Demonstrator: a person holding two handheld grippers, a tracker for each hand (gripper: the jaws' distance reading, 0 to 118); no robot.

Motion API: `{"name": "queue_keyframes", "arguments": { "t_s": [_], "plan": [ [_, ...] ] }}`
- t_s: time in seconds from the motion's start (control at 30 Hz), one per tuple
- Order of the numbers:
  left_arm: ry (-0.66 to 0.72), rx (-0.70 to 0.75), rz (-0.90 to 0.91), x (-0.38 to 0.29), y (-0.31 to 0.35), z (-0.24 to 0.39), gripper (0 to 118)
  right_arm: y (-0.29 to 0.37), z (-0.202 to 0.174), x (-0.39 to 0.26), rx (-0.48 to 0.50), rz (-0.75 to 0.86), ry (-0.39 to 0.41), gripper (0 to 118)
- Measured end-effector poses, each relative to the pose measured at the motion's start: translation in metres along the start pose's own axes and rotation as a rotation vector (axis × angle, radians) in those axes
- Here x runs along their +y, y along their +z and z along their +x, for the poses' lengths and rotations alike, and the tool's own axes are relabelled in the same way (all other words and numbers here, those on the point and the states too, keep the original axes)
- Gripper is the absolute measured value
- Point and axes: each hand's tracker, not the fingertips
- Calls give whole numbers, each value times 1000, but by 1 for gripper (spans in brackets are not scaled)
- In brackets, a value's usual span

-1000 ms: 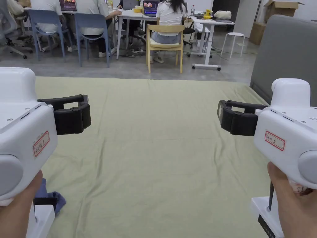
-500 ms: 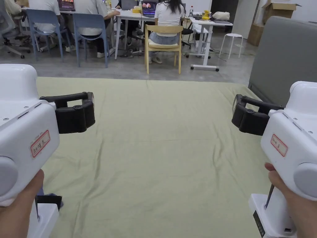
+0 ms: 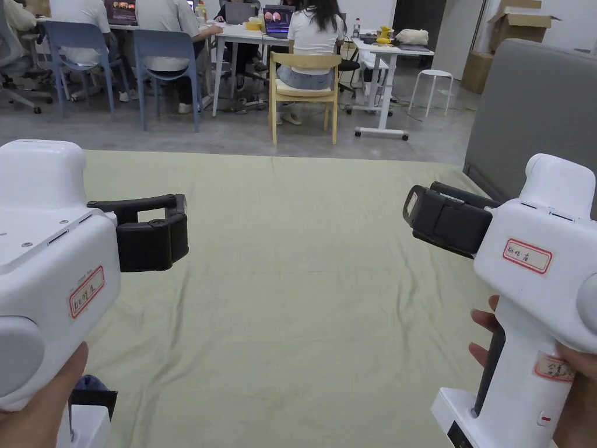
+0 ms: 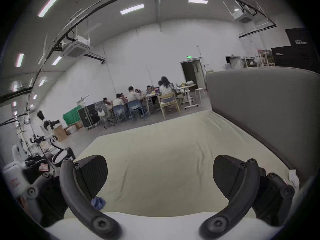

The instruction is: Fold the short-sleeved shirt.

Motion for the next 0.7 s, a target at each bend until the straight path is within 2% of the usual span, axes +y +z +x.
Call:
{"name": "queue_keyframes", "arguments": {
  "t_s": [0.03, 0.07, 0.13, 0.3, 0.37, 0.47, 0.53, 0.7],
  "plan": [
    [3, -4, 3, 0, 0, 0, 118, 1, 1, -3, 45, 39, 25, 118],
    [4, -9, 2, 0, 0, 0, 118, 2, 0, -4, 46, 70, 48, 118],
    [1, -7, -2, 0, 0, 0, 118, 2, 0, -7, 26, 72, 40, 118],
    [4, -2, -3, 0, -1, 0, 118, -5, 8, -7, 110, -21, -63, 118],
    [3, 6, -2, 0, -1, 1, 118, -6, 11, -11, 149, 9, -2, 118],
    [-31, 41, -5, -1, -1, 2, 118, -3, 4, -12, 49, 52, 71, 118],
    [-34, 48, -15, -2, -2, 0, 118, -4, -1, -12, 20, 48, 136, 118],
    [14, 67, 11, -4, 2, -7, 118, -4, 0, -11, 20, 43, 131, 118]
  ]
}}
